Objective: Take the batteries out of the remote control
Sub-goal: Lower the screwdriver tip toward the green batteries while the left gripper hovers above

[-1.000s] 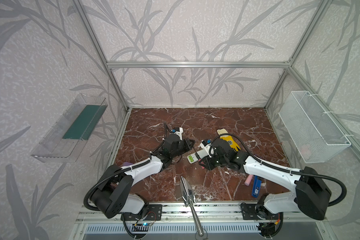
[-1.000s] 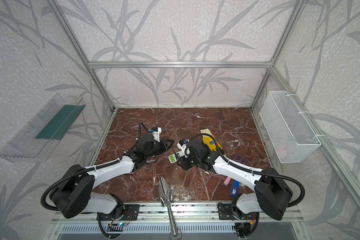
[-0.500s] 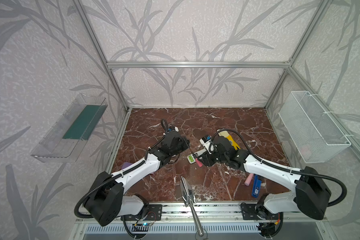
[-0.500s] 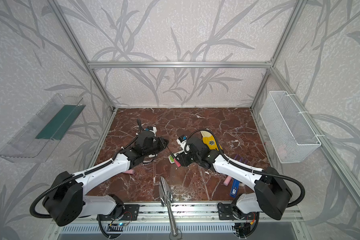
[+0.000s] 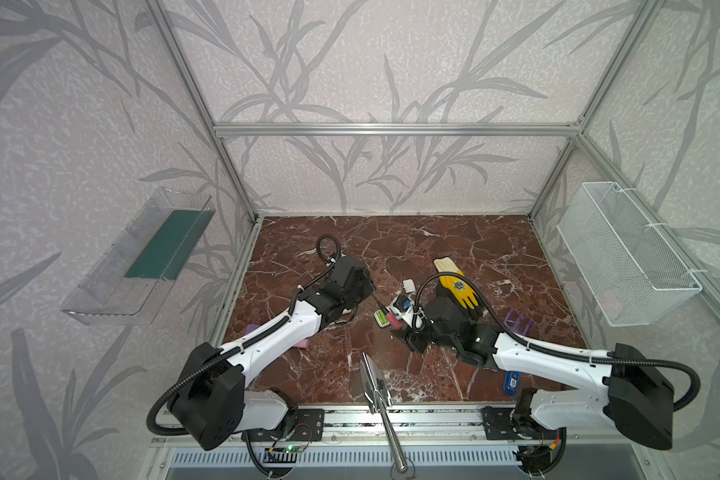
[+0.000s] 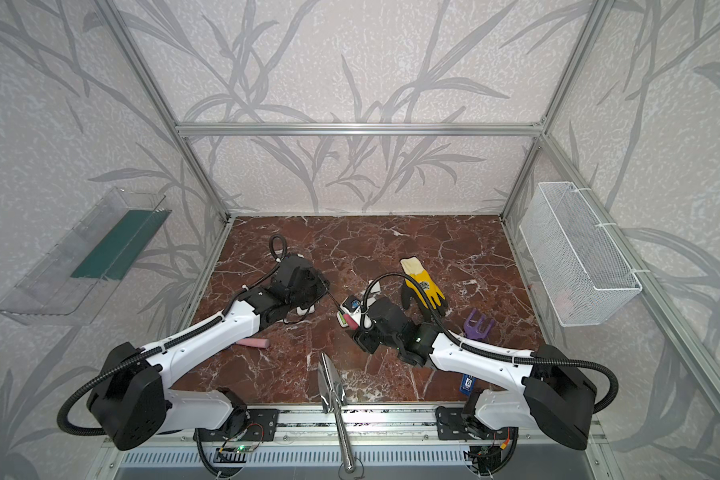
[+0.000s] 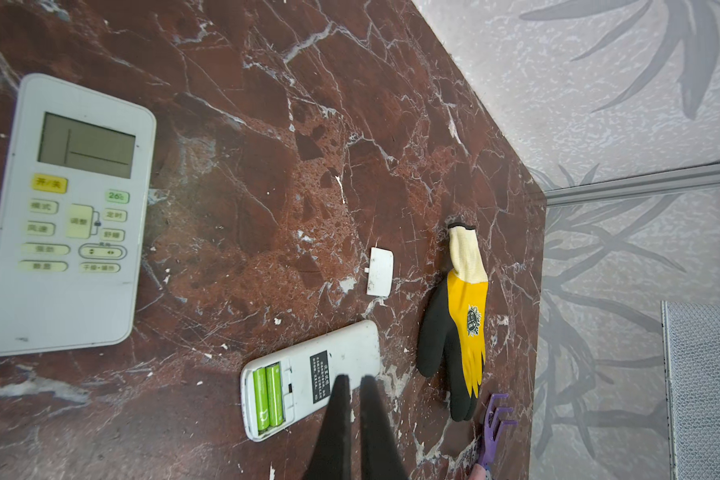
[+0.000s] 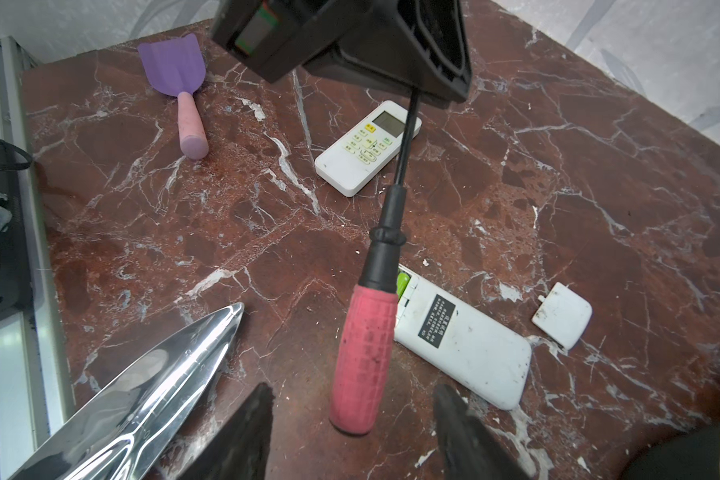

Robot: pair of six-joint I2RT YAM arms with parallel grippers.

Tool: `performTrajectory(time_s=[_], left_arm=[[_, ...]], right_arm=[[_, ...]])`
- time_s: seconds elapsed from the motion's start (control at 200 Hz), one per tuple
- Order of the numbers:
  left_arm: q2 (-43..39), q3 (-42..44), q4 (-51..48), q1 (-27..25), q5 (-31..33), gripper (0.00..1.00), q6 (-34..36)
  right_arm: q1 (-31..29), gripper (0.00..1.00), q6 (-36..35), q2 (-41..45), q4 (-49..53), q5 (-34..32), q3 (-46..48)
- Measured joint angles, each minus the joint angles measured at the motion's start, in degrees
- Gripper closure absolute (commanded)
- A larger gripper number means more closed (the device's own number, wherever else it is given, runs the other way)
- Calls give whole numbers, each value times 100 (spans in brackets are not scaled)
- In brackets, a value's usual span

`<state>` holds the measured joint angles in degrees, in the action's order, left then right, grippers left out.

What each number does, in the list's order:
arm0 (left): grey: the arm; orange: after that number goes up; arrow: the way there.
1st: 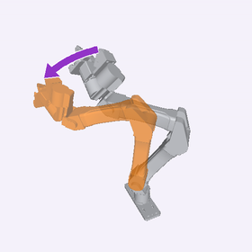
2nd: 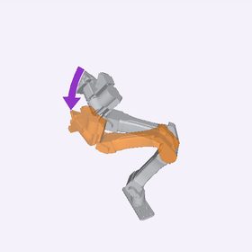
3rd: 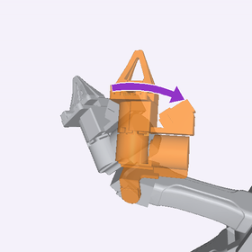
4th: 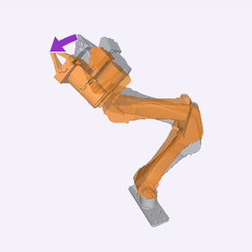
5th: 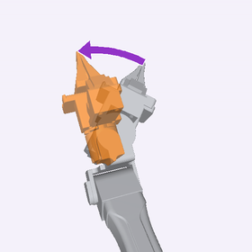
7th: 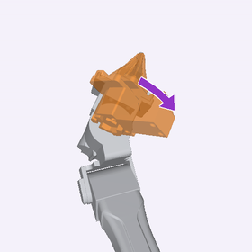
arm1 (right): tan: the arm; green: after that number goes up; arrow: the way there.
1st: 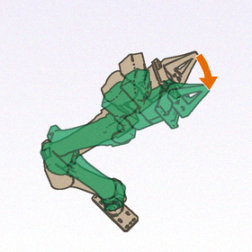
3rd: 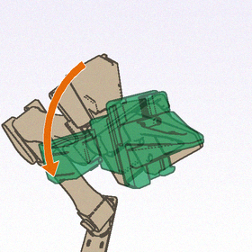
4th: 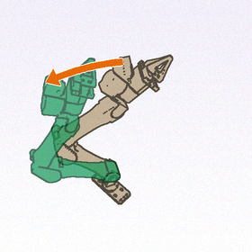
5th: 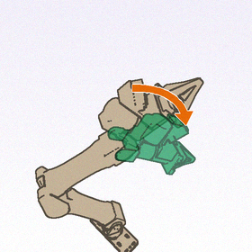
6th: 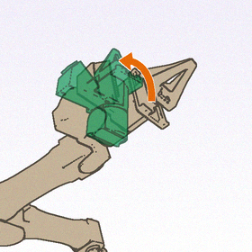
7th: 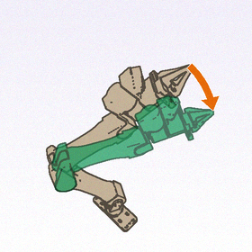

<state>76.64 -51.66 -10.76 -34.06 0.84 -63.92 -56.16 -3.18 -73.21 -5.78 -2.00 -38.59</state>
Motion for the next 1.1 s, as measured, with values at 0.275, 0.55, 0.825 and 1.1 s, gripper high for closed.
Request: performTrajectory(time_s=[0.275, 0.55, 0.825, 1.1], left_arm=[[0, -50, -181, 0, 103, 100, -221], [-2, -50, -192, 0, 114, 100, -330], [-4, -50, -190, 0, 120, 100, -380], [-7, -48, -166, 0, 120, 100, -409]], right_arm=[[-177, 50, -378, -264, -575, -671, 48], [-177, 53, -455, -514, -918, -804, 48], [-177, 57, -413, -669, -1158, -807, 120], [-177, 73, -367, -949, -1250, -815, 122]])
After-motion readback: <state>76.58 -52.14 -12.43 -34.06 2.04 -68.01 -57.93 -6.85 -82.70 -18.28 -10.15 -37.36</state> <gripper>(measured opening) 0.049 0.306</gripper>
